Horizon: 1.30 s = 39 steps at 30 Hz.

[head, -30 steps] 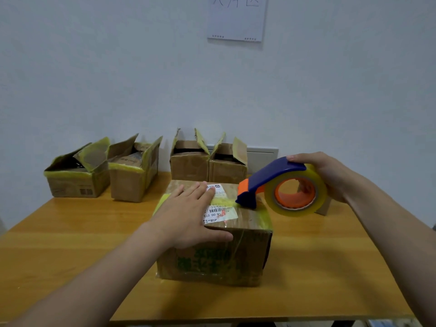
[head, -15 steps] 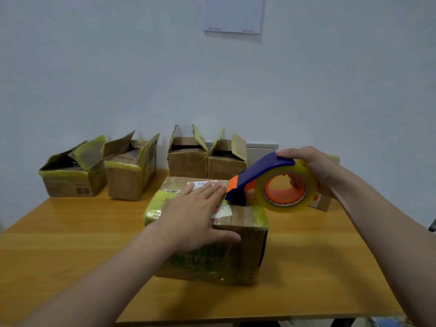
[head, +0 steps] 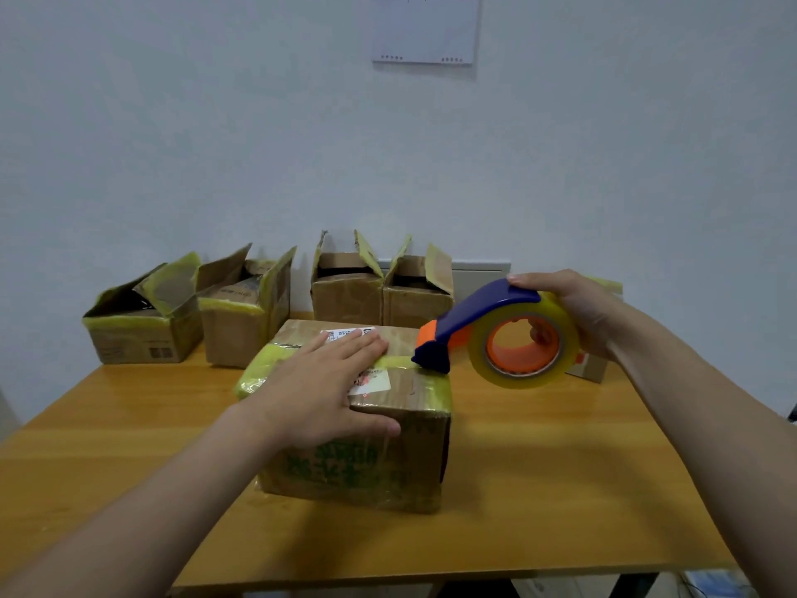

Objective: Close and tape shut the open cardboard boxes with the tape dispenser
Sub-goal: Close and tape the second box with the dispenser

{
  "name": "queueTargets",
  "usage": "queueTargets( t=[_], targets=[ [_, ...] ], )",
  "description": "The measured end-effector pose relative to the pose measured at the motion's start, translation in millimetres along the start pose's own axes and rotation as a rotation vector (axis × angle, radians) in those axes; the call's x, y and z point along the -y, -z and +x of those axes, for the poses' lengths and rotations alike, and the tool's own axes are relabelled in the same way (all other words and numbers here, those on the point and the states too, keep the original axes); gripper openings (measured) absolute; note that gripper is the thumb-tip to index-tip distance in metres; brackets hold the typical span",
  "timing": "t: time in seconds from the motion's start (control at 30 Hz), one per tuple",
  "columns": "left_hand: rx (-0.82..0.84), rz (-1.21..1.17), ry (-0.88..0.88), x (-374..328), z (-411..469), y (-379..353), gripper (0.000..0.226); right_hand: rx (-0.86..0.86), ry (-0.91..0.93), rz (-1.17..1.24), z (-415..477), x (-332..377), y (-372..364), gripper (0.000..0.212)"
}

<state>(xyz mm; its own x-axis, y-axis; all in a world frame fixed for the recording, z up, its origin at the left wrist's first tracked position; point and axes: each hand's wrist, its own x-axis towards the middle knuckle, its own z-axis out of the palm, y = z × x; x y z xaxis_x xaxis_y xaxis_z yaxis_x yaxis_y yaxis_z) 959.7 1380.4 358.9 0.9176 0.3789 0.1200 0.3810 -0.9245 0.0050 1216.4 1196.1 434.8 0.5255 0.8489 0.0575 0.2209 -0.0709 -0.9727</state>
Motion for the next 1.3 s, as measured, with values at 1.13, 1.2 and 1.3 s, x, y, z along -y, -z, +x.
queueTargets(
  t=[1.13, 1.2, 1.3],
  targets=[
    [0.068, 0.018, 0.077, -52, 28, 3, 0.123, -0.040, 0.024, 0.039, -9, -30, 40, 0.025],
    [0.071, 0.047, 0.083, -58, 29, 6, 0.123, -0.049, 0.030, 0.031, -9, -30, 37, 0.030],
    [0.052, 0.072, 0.104, -68, 32, 1, 0.128, -0.064, 0.034, 0.008, -9, -30, 37, 0.039]
  ],
)
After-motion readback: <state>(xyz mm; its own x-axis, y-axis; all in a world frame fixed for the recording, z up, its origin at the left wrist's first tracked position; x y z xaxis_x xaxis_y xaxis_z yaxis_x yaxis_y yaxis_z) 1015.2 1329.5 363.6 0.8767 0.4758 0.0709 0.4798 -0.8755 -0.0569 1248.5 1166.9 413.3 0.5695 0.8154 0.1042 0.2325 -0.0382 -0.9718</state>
